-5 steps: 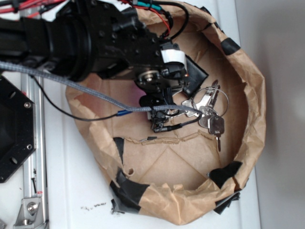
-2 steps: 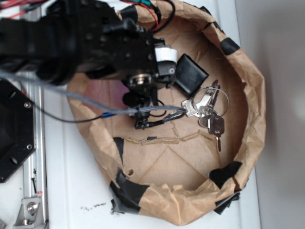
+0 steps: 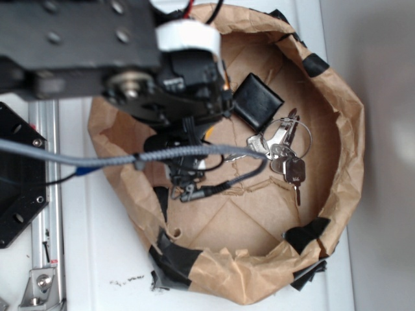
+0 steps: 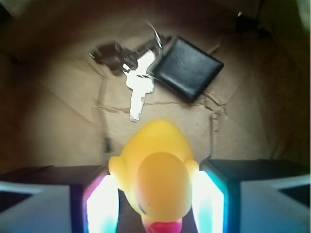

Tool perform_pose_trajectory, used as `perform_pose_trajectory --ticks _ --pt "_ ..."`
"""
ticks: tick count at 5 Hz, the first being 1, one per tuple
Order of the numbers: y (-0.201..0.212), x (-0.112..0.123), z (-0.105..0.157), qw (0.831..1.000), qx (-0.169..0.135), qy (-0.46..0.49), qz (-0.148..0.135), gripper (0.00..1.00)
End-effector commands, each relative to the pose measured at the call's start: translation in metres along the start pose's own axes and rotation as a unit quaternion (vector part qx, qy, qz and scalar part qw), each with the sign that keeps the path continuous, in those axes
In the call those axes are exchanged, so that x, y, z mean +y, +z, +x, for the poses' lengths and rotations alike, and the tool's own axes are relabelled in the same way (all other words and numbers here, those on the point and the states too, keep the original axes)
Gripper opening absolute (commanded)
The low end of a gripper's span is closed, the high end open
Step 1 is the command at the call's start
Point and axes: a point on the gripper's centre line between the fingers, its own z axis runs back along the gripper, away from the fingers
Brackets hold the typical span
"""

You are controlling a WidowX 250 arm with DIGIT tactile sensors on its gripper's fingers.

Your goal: Grab the yellow duck.

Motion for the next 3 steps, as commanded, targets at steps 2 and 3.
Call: perform_pose_trajectory --ticks 2,3 --pt "0.0154 0.0045 0.0044 0.997 -0.054 0.061 -0.007 0.00" --pt "0.0129 0.0096 0.0046 0.995 -0.058 0.078 -0.015 0.00"
